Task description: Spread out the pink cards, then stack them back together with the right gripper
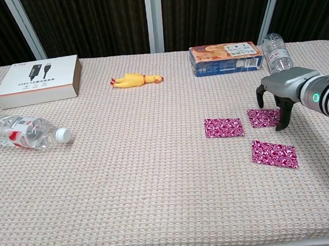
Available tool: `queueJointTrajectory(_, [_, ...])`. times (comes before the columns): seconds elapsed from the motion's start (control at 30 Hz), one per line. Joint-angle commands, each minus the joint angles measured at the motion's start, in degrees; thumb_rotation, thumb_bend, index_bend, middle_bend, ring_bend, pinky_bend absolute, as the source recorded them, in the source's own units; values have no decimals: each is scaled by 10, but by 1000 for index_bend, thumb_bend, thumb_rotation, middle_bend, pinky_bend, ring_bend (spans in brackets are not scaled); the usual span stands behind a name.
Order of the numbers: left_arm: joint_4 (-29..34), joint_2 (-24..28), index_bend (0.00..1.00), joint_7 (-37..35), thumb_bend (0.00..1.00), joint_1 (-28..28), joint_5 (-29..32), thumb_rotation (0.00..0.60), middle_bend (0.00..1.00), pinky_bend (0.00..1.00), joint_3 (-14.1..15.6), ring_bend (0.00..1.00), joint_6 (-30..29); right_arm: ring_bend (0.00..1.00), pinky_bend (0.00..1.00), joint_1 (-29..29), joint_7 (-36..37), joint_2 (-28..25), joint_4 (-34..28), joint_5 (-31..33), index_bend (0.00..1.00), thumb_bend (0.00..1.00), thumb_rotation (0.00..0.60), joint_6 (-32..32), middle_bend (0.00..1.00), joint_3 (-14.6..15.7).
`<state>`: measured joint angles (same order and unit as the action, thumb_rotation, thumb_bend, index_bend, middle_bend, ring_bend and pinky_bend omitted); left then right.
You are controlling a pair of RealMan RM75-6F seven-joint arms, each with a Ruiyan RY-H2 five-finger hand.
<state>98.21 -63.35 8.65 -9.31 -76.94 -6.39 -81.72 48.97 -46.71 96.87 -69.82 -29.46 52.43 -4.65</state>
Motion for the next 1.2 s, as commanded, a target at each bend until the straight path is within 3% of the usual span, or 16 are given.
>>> queueJointTrajectory(0.03, [0,-1,225,0,58,0,0,600,226,381,1,157,1,1000,974,0,-2,1,2,2,364,0,600,-2,1000,-2])
queueJointTrajectory(0.63, [-3,-2,226,0,58,-2,1,600,226,381,1,158,5,1000,973,2,-16,2,6,17,405,0,600,-10,1000,-8])
queueJointTrajectory(1.2, [-4,-2,226,-2,58,-2,1,600,226,381,1,157,5,1000,973,3,-23,0,7,31,371,0,600,-17,1000,-10])
